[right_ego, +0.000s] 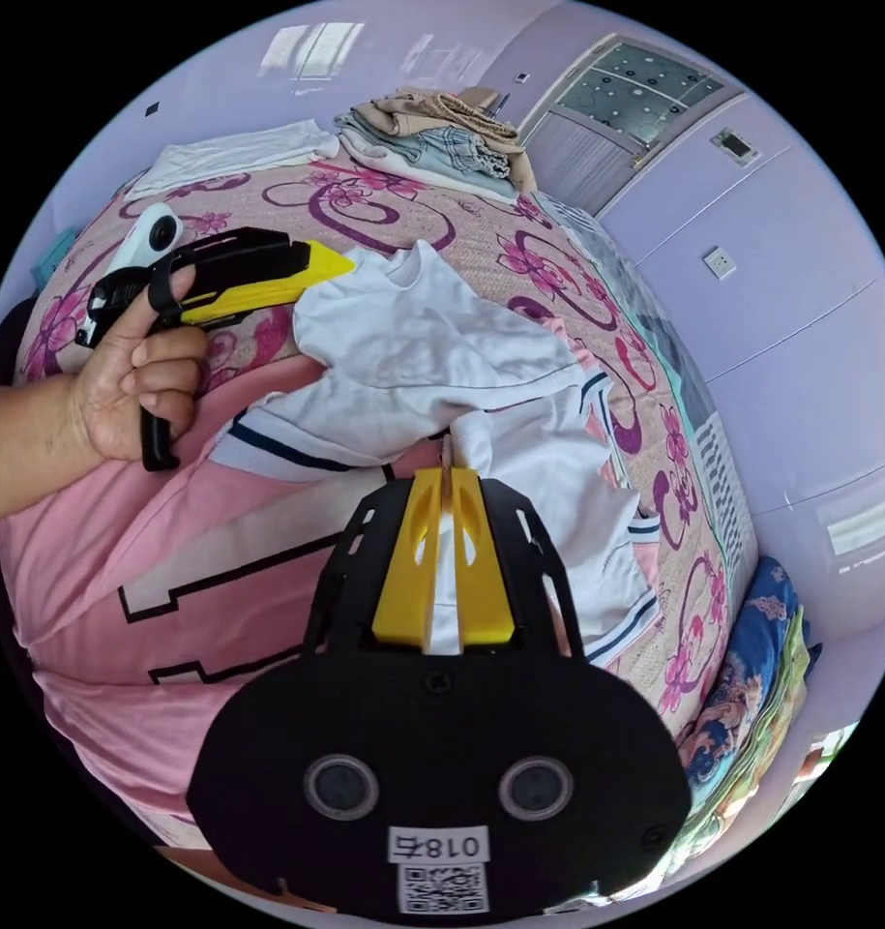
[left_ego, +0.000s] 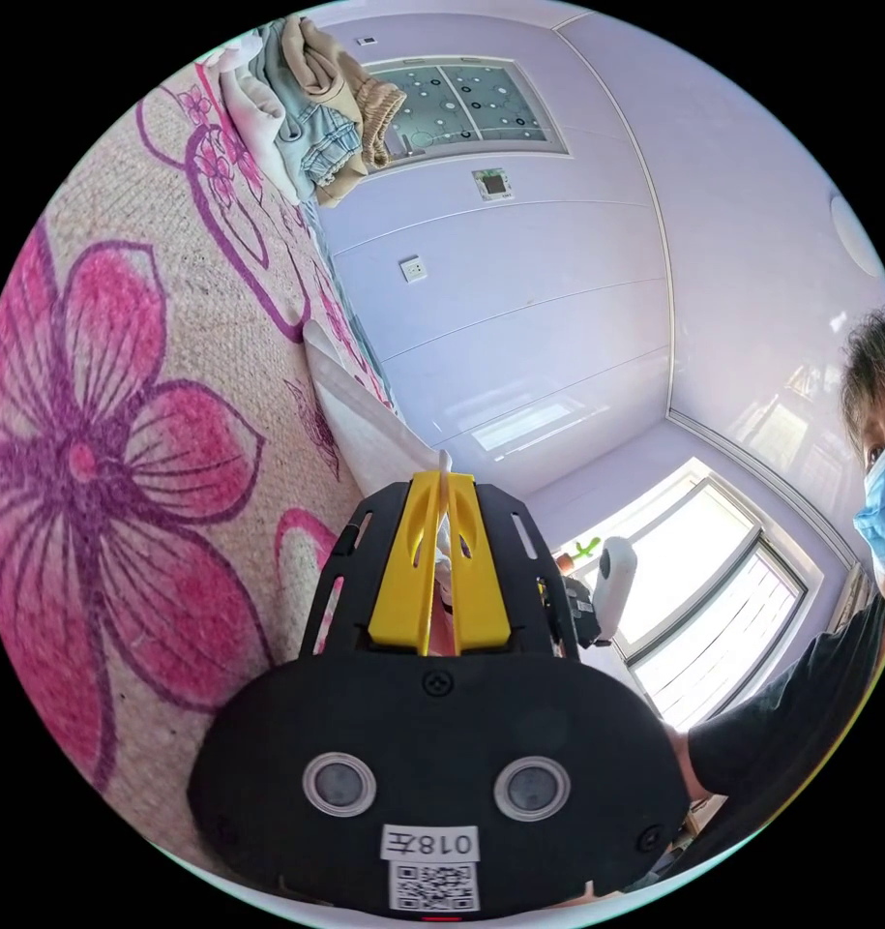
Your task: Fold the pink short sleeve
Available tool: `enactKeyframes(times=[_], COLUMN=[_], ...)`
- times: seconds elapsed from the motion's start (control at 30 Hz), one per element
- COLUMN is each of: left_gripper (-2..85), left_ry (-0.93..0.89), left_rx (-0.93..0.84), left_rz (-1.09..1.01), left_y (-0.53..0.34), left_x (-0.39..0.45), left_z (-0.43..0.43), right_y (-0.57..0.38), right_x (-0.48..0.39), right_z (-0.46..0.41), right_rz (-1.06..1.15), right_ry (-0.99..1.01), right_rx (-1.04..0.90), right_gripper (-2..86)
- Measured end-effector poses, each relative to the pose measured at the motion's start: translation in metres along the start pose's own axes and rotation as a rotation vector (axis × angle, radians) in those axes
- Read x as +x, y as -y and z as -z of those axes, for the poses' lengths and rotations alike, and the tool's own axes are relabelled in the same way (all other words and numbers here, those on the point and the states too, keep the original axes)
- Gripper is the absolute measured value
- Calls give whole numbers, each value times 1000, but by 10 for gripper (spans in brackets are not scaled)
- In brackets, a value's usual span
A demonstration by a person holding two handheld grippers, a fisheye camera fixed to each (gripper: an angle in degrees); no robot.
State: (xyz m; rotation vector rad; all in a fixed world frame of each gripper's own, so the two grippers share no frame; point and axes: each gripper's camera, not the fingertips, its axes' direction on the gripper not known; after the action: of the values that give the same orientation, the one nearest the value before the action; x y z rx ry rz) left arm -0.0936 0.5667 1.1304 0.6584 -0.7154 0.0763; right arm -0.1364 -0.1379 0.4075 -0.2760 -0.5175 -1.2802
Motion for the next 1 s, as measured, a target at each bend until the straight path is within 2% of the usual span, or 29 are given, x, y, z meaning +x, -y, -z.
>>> enactKeyframes(times=[0.13,0.23,0.4,0.5,0.57,0.63,0.77,1.0], left_gripper=[-9,-8,-9,-9,-8,-8,-8,-9], left_ry=[0,-1,-3,-8,-23,-34,-42,-45], left_rx=[0,1,3,7,14,18,22,23], left_rz=[1,1,1,3,-3,-10,-19,-15], left_y=[4,9,19,28,37,43,62,103], left_x=[-8,-14,-24,-31,-35,-39,-48,-63], left_z=[1,3,8,13,18,23,33,54], right_y=[-5,-11,-14,-13,-3,29,104,260], right_x=[32,53,81,100,106,110,116,110], right_z=[20,28,30,38,42,44,40,-32], right_rz=[-154,-185,-213,-299,-334,-355,-341,-213], right_ry=[188,393,615,641,586,508,478,526], right_rx=[148,224,291,401,410,355,259,-148], right_gripper=[16,26,49,47,53,73,105,144])
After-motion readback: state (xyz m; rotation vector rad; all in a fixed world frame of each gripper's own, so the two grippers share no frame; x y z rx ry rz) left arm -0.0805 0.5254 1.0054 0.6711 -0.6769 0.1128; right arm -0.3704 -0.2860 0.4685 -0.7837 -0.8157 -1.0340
